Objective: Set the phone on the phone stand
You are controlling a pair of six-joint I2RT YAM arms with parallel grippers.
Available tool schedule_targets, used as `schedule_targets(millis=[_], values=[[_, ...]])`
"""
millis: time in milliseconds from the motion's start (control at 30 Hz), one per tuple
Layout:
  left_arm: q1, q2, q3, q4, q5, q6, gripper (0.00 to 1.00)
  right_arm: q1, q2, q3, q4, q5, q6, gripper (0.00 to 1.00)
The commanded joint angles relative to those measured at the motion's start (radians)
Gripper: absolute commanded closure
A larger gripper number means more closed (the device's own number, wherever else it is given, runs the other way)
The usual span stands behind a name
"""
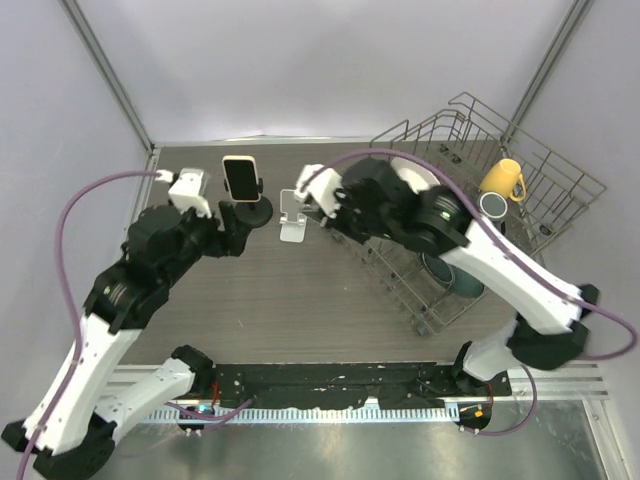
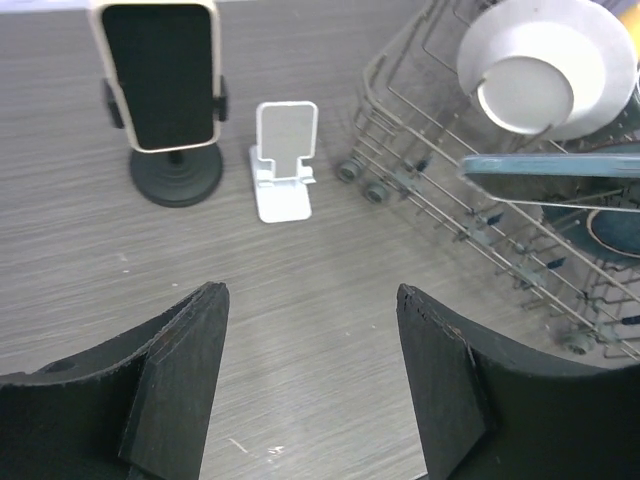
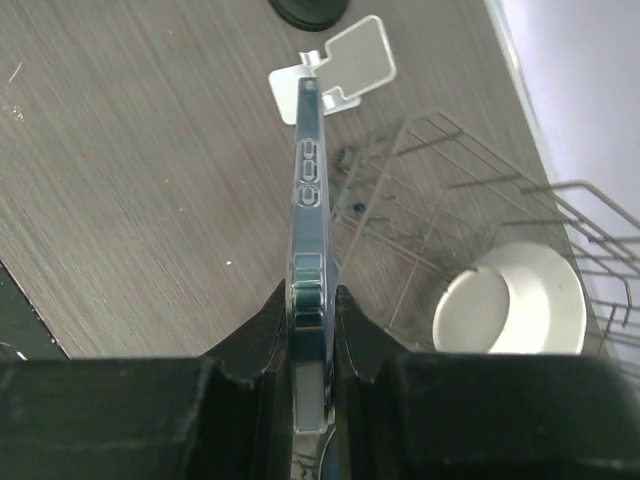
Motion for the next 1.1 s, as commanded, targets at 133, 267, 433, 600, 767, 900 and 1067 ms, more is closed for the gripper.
schedule_targets(millis=[133, 267, 433, 600, 767, 900, 1067], values=[[0.003, -0.239, -0.148, -0.044, -0.153, 0.055, 0.27, 0.0, 0.444, 0.481, -0.241, -0.036, -0.114, 1.0], [0.003, -0.337, -0.197, -0.047, -0.16, 0.05, 0.27, -0.002, 0.581, 0.619, -0.251, 0.073, -0.137, 1.0], [0.003, -0.378, -0.223, -0.065, -0.173, 0.073, 0.26, 0.0, 0.708, 0.676, -0.231, 0.173, -0.189, 1.0], [0.003, -0.397, -0.248, -0.059, -0.171, 0.079, 0.25, -0.014, 0.788, 0.699, -0.205, 0.198, -0.249, 1.0], [0.003, -0.398, -0.259, -0.049, -0.153, 0.07, 0.25, -0.045, 0.822, 0.691, -0.193, 0.146, -0.287, 1.0], [0.003, -0.394, -0.268, -0.038, -0.139, 0.067, 0.25, -0.052, 0.822, 0.649, -0.149, 0.132, -0.309, 1.0], [0.003, -0.392, -0.271, -0.036, -0.13, 0.061, 0.24, -0.068, 0.831, 0.647, -0.12, 0.109, -0.32, 1.0]])
